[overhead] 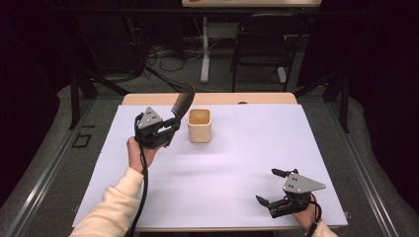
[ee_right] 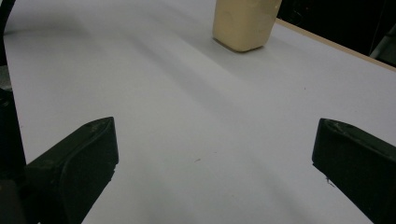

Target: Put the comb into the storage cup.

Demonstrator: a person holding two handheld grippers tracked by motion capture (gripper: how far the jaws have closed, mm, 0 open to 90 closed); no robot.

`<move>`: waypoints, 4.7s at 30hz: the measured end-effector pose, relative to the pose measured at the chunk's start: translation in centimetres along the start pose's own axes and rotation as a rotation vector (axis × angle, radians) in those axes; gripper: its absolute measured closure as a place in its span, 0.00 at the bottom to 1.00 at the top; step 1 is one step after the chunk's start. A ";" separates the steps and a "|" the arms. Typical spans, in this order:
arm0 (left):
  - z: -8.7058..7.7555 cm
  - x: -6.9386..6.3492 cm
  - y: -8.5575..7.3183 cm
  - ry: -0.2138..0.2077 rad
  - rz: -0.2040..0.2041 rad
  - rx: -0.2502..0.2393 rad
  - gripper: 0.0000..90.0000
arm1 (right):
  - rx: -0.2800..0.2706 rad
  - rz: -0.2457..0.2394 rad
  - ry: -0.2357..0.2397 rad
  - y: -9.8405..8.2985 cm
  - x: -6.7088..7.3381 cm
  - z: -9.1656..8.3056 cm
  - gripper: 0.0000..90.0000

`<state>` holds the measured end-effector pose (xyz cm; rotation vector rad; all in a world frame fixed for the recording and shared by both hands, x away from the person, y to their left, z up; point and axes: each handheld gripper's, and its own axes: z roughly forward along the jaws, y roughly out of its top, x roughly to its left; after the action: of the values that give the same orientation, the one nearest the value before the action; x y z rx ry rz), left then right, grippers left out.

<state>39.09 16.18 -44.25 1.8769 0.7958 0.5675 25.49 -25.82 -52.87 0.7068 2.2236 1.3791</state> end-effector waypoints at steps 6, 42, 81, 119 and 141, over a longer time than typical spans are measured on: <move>0.3 0.0 0.4 -0.001 -0.009 -0.013 0.80 | 0.001 -0.002 -0.001 0.0 0.0 0.0 0.00; 1.7 0.4 3.0 0.002 -0.033 -0.070 0.80 | 0.003 -0.001 -0.001 0.0 0.0 0.0 0.00; 3.4 0.8 4.7 0.013 -0.033 -0.093 0.80 | 0.005 0.000 -0.001 0.0 -0.1 0.0 0.00; 5.6 0.9 5.6 0.017 -0.023 -0.108 0.80 | 0.005 0.001 -0.006 -0.1 -0.2 0.0 0.00; 6.2 1.2 5.6 0.013 -0.031 -0.142 0.80 | 0.013 0.004 -0.005 -0.1 -0.2 0.1 0.00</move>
<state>45.68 11.64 -41.67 1.7302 0.7712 0.6019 25.67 -25.88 -52.95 0.7183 2.2304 1.3653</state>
